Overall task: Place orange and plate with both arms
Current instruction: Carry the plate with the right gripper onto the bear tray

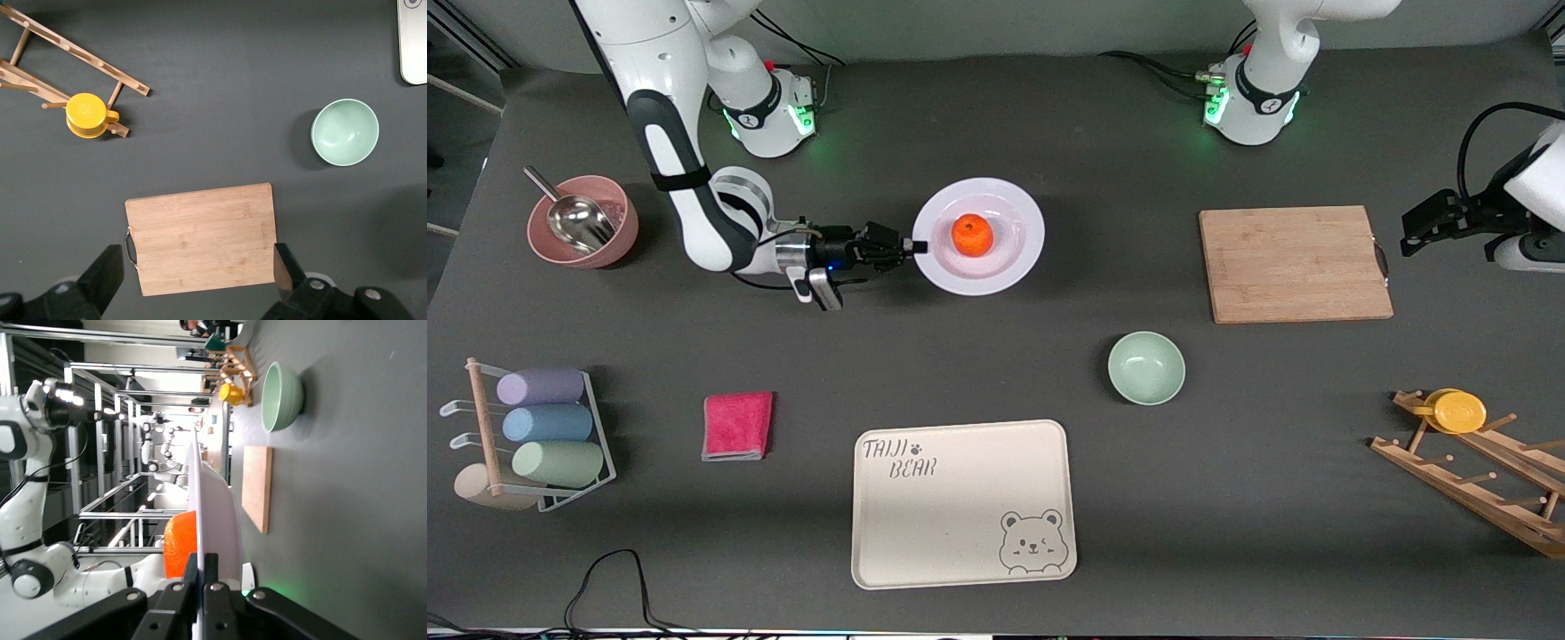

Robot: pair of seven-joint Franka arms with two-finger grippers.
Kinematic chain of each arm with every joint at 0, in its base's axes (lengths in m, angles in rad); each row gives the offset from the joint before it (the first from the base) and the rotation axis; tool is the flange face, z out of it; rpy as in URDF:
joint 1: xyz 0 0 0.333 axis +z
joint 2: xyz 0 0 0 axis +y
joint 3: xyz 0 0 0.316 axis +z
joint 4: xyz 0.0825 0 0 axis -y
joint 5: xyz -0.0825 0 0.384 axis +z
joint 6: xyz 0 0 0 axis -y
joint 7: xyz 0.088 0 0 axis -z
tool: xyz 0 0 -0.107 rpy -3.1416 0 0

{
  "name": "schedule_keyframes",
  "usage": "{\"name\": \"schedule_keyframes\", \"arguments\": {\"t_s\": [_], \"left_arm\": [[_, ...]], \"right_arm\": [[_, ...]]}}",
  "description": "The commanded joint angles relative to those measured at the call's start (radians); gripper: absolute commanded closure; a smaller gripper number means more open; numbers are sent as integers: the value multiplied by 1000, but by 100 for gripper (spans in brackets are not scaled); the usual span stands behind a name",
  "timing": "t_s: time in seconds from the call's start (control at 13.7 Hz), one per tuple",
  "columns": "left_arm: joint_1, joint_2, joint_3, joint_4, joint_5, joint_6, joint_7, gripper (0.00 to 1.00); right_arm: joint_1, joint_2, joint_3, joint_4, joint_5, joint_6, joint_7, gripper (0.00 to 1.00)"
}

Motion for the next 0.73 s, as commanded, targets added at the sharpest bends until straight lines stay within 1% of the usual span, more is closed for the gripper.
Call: {"name": "schedule_keyframes", "arguments": {"t_s": [0.0, 0.07, 0.29, 0.44, 0.66], "left_arm": [[4, -14, 4, -9, 4, 19, 27, 0], [3, -12, 7, -9, 3, 23, 27, 0], [1, -5, 7, -11, 3, 36, 27, 0], [-2, -3, 4, -5, 3, 36, 19, 0], [-2, -1, 2, -5, 4, 50, 24, 0]], "right_arm": [[-3, 114, -59, 228, -67, -6, 142, 100], [-7, 154, -77, 306, -70, -9, 200, 100], [-87, 286, -77, 546, -67, -29, 322, 100], [-141, 403, -77, 737, -58, -64, 421, 100], [-211, 570, -65, 1023, -39, -71, 558, 100]]}}
